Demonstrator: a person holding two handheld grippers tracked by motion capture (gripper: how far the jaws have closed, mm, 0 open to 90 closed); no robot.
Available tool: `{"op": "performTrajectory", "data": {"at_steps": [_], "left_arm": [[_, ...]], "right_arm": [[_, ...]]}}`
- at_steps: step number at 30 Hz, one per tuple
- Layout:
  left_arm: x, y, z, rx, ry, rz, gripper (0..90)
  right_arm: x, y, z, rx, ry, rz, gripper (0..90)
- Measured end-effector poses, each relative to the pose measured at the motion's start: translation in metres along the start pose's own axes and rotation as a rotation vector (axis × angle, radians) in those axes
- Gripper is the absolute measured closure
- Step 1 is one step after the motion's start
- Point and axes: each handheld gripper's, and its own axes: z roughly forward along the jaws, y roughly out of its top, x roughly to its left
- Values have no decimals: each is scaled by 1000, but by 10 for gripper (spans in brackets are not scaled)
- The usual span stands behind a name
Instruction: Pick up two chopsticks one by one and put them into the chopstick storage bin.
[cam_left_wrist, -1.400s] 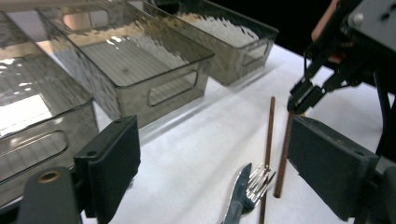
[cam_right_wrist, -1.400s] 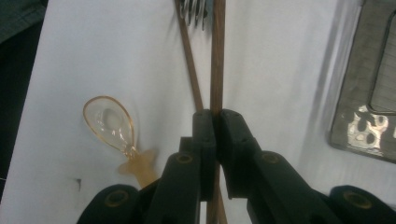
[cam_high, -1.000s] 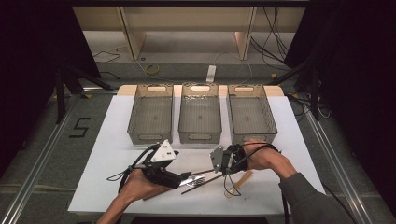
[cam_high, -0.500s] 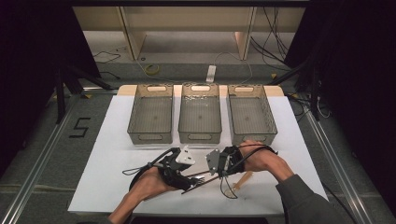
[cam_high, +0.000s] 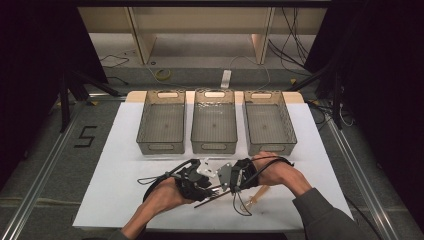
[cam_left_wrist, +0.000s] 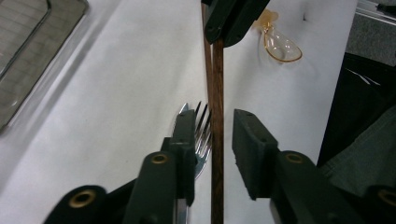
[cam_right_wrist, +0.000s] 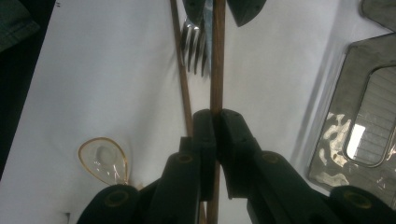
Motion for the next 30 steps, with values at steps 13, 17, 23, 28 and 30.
{"op": "performTrajectory", "data": {"at_steps": [13, 17, 23, 28, 30], "left_arm": [[0, -1, -4, -6, -30, 7, 844], [-2, -1, -4, -26, -36, 8, 848], [-1, -1, -6, -37, -34, -9, 850], [6, -5, -10, -49, -8, -34, 850], [10, -7, -13, -63, 14, -53, 850]], "right_arm": [[4, 0, -4, -31, -11, -14, 852], [5, -4, -6, -46, -5, 6, 807], [4, -17, -19, -102, -41, 119, 550], [7, -25, -33, -179, -101, 221, 422], [11, -27, -36, -213, -122, 241, 392]]}}
